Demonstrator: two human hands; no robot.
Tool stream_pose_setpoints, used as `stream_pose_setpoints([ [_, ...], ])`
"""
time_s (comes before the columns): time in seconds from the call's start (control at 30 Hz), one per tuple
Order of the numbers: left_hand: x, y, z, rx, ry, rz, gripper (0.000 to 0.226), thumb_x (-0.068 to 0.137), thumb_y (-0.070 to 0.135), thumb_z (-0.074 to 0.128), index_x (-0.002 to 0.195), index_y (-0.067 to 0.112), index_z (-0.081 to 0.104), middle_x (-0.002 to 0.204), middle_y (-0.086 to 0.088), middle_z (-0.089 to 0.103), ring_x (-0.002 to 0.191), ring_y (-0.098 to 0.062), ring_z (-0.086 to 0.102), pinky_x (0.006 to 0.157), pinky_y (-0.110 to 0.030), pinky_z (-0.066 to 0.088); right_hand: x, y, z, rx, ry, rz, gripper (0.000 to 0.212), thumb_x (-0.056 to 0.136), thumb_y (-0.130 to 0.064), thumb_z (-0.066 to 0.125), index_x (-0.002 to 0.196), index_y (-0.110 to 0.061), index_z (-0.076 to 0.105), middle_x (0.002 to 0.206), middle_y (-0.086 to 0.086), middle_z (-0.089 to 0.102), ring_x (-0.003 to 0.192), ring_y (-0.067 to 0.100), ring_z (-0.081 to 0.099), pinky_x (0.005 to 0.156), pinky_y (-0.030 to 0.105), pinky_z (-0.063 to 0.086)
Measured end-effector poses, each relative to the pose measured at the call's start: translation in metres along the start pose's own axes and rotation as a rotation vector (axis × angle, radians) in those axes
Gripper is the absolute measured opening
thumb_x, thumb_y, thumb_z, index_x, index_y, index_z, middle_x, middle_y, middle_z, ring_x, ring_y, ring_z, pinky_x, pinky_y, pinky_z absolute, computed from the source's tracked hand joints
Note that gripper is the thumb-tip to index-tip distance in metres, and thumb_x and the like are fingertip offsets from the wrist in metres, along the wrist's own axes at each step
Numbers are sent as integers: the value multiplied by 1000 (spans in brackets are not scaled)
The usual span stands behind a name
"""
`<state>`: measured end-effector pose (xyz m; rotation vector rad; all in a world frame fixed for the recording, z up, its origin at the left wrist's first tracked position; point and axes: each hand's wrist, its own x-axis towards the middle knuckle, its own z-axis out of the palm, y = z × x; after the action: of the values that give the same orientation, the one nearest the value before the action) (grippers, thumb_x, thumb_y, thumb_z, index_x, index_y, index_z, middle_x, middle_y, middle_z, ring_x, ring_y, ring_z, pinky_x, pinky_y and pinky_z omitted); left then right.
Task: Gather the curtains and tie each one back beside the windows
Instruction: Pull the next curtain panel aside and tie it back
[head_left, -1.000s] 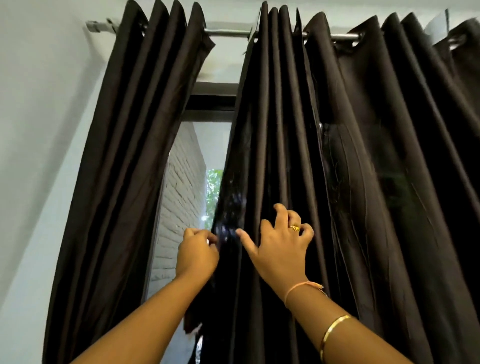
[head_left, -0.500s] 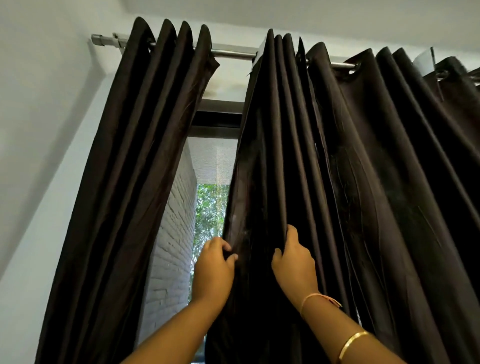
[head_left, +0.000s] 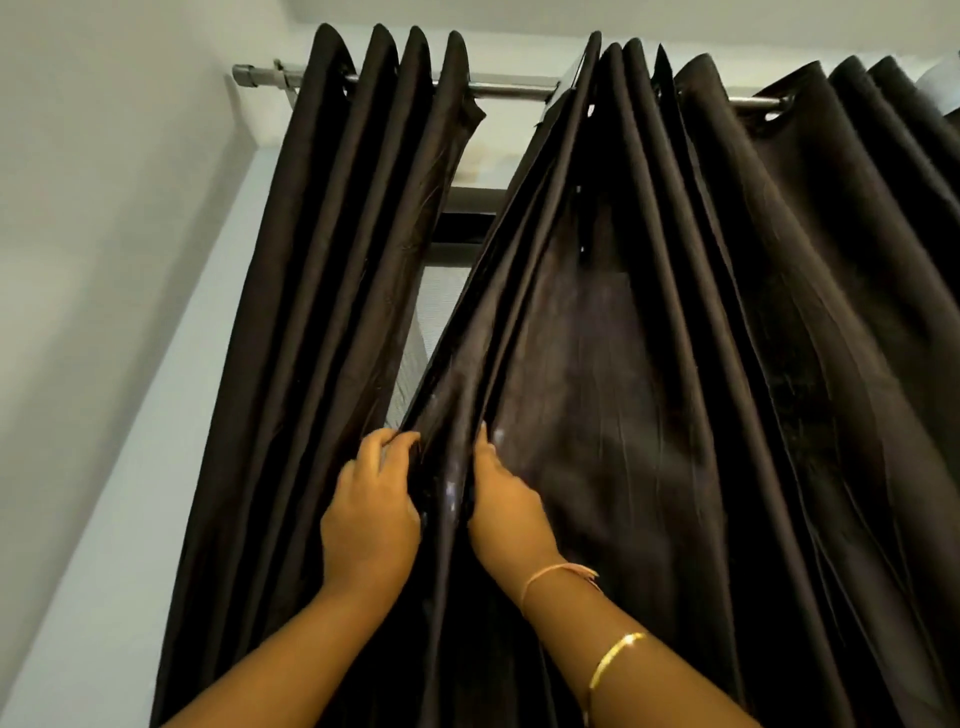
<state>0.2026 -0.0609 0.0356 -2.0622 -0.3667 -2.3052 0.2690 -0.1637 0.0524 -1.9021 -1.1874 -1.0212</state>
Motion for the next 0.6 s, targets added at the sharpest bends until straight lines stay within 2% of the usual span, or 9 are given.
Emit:
stream_pose_setpoints([
  [0.17, 23, -18, -30, -170, 211, -48, 53, 76, -14, 47, 121, 11, 60, 124, -10, 55, 98, -36, 57, 73, -43, 47, 32, -68, 15, 126, -10, -191, 58, 100, -15, 34, 151, -22, 7, 144, 18, 41, 116, 41, 53, 96, 45, 44],
  [0.27, 26, -47, -43, -114, 241, -63, 48, 79, -11, 46, 120, 10, 60, 125, -14, 54, 99, -40, 56, 75, -48, 47, 33, -94, 25, 110, -47, -329, 57, 98, -14, 35, 150, -17, 11, 144, 19, 41, 112, 45, 54, 93, 49, 44],
  [0.3, 23, -56, -43, -140, 209, -82, 43, 84, -4, 46, 117, 18, 61, 123, -12, 55, 98, -39, 55, 77, -48, 46, 31, -97, 30, 98, -59, -351, 59, 98, -13, 36, 150, -16, 9, 144, 19, 40, 111, 44, 55, 91, 48, 43],
  [0.37, 16, -58, -42, -270, 55, -193, 27, 92, 27, 44, 95, 50, 57, 112, -1, 58, 95, -29, 55, 77, -43, 42, 27, -92, 39, 84, -67, -333, 66, 95, -8, 37, 151, -15, 2, 145, 21, 38, 110, 43, 55, 89, 46, 43],
  [0.4, 12, -55, -40, -176, -7, -185, 19, 92, 40, 42, 87, 55, 52, 107, 2, 58, 92, -26, 54, 75, -41, 40, 25, -84, 42, 78, -63, -300, 69, 94, -6, 38, 151, -16, -1, 144, 22, 38, 109, 43, 56, 89, 46, 44],
  [0.43, 6, -53, -38, -149, -67, -160, 18, 91, 41, 42, 88, 56, 51, 107, 3, 56, 89, -25, 54, 72, -39, 39, 23, -72, 44, 63, -55, -263, 71, 93, -4, 37, 151, -17, -3, 145, 21, 38, 108, 43, 56, 89, 46, 44],
  [0.47, 0, -53, -32, -77, -103, -46, 26, 91, 31, 45, 98, 55, 52, 112, 1, 53, 87, -26, 54, 69, -37, 40, 20, -58, 45, 35, -54, -219, 73, 92, -3, 37, 150, -19, -5, 146, 20, 37, 108, 43, 57, 90, 46, 45],
  [0.53, -10, -48, -20, 90, -141, 139, 49, 85, 9, 48, 126, 35, 50, 126, -7, 42, 89, -30, 55, 62, -36, 43, 13, -23, 44, -40, -60, -113, 76, 92, -2, 37, 150, -20, -8, 151, 16, 30, 109, 41, 57, 91, 46, 46],
  [0.6, -10, -41, -12, 256, -259, 148, 49, 86, 13, 48, 132, 31, 43, 133, -9, 30, 97, -29, 53, 66, -37, 46, 7, 16, 36, -170, -51, 20, 77, 91, -1, 36, 149, -19, -12, 157, 13, 16, 109, 39, 58, 90, 44, 48],
])
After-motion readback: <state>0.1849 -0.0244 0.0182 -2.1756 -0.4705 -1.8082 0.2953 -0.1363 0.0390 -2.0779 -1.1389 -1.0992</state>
